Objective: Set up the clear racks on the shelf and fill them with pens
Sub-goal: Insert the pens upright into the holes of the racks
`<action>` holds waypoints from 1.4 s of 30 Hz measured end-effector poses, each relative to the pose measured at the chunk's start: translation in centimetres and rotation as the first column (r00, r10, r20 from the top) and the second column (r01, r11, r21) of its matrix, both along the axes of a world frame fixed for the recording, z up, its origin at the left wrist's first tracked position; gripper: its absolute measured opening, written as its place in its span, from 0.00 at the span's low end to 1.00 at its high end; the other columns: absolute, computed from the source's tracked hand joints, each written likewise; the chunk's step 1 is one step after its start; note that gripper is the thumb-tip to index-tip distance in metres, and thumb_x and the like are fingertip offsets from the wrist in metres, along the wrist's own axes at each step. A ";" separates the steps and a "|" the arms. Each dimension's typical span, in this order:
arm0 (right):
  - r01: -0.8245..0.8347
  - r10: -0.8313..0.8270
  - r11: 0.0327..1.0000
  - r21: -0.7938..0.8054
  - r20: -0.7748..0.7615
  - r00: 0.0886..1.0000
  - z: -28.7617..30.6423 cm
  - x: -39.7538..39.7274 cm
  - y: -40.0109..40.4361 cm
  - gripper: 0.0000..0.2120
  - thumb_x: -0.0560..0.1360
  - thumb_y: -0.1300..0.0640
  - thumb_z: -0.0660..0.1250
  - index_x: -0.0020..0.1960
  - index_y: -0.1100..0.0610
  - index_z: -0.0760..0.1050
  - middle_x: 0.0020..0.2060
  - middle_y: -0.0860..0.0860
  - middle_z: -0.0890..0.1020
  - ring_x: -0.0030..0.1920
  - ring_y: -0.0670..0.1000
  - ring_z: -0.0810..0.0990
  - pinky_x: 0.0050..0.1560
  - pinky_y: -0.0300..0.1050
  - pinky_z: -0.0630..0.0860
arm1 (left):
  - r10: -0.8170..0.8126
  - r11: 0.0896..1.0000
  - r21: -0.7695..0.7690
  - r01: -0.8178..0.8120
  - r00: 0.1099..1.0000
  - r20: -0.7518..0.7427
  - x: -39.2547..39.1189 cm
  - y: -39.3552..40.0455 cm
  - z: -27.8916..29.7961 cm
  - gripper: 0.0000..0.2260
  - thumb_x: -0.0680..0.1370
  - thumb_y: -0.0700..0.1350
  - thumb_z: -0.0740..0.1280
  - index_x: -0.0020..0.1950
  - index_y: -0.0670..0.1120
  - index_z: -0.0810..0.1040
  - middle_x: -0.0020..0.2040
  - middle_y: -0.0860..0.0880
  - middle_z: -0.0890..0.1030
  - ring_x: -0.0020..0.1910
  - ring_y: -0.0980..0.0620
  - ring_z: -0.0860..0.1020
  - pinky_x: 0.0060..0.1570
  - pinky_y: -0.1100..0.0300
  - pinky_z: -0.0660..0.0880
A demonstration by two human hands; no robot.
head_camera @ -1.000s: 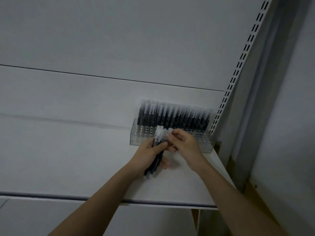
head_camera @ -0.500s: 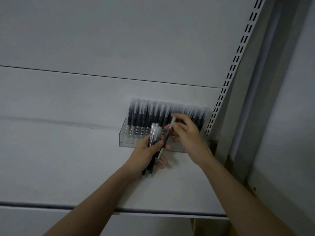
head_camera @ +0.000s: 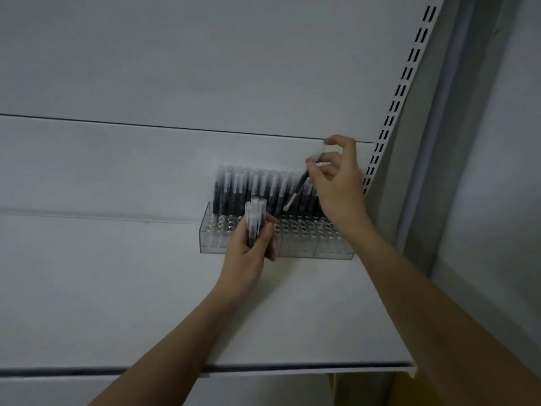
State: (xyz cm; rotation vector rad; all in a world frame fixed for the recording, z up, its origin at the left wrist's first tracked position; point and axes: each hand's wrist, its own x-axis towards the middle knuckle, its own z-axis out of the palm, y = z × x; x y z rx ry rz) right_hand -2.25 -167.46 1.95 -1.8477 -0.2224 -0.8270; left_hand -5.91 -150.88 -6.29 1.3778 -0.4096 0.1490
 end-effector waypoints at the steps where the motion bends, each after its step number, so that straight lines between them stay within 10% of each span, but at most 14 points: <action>1: 0.005 -0.006 0.998 -0.064 -0.007 1.000 -0.2 0.3 0.1 0.15 0.80 0.59 0.66 0.60 0.47 0.64 0.47 0.49 0.81 0.43 0.49 0.83 0.44 0.48 0.82 | -0.009 0.999 0.045 0.009 1.000 0.004 0.1 -0.1 -0.3 0.04 0.83 0.38 0.60 0.52 0.44 0.73 0.33 0.46 0.73 0.30 0.50 0.72 0.28 0.66 0.69; 6: -0.018 0.002 0.978 -0.208 -0.077 0.997 -1.2 1.0 0.6 0.16 0.80 0.60 0.65 0.59 0.44 0.63 0.45 0.46 0.79 0.42 0.47 0.81 0.40 0.39 0.77 | -0.086 0.966 0.240 0.098 0.995 -0.059 0.6 -0.5 -1.8 0.02 0.83 0.37 0.60 0.55 0.40 0.70 0.37 0.46 0.74 0.31 0.50 0.71 0.33 0.57 0.70; 16: -0.039 -0.033 0.933 -0.359 -0.193 0.981 -4.4 1.1 1.3 0.16 0.78 0.63 0.67 0.62 0.51 0.68 0.51 0.47 0.72 0.46 0.45 0.78 0.43 0.36 0.74 | -0.142 0.990 -0.008 0.143 0.967 -0.212 0.1 0.3 -0.7 0.07 0.84 0.43 0.59 0.58 0.42 0.75 0.40 0.44 0.78 0.28 0.47 0.76 0.29 0.57 0.75; 21: 0.071 -0.074 0.996 -0.048 -0.060 0.995 -5.7 -1.6 2.1 0.11 0.80 0.61 0.64 0.59 0.50 0.70 0.48 0.49 0.76 0.44 0.46 0.77 0.44 0.36 0.74 | -0.227 0.971 0.003 0.239 0.924 -0.308 -0.1 0.4 -0.8 0.10 0.84 0.44 0.60 0.62 0.41 0.75 0.40 0.46 0.79 0.24 0.48 0.73 0.24 0.62 0.66; 25: -0.042 0.080 0.971 0.233 -0.156 0.985 -8.9 -4.1 3.4 0.05 0.82 0.58 0.62 0.54 0.50 0.73 0.45 0.52 0.79 0.43 0.51 0.80 0.42 0.44 0.79 | -0.243 0.929 0.183 0.322 0.904 -0.352 -0.2 0.5 -1.0 0.13 0.83 0.49 0.62 0.46 0.42 0.79 0.32 0.39 0.76 0.24 0.47 0.68 0.24 0.60 0.62; 31: -0.037 0.125 0.921 0.387 -0.204 0.971 -10.0 -5.0 2.7 0.12 0.78 0.57 0.69 0.60 0.53 0.73 0.49 0.53 0.82 0.48 0.51 0.82 0.44 0.40 0.80 | -0.307 0.890 0.224 0.398 0.884 -0.352 -1.3 0.4 -0.5 0.09 0.84 0.42 0.60 0.48 0.40 0.76 0.30 0.51 0.80 0.22 0.54 0.72 0.20 0.63 0.65; 42: -0.005 0.103 0.844 0.537 -0.153 0.983 -8.8 -5.6 1.6 0.11 0.79 0.63 0.67 0.59 0.52 0.74 0.45 0.44 0.85 0.48 0.45 0.83 0.52 0.42 0.80 | -0.326 0.906 0.137 0.401 0.866 -0.380 -0.5 0.1 -1.2 0.09 0.83 0.43 0.61 0.61 0.40 0.75 0.47 0.43 0.85 0.27 0.48 0.77 0.20 0.62 0.67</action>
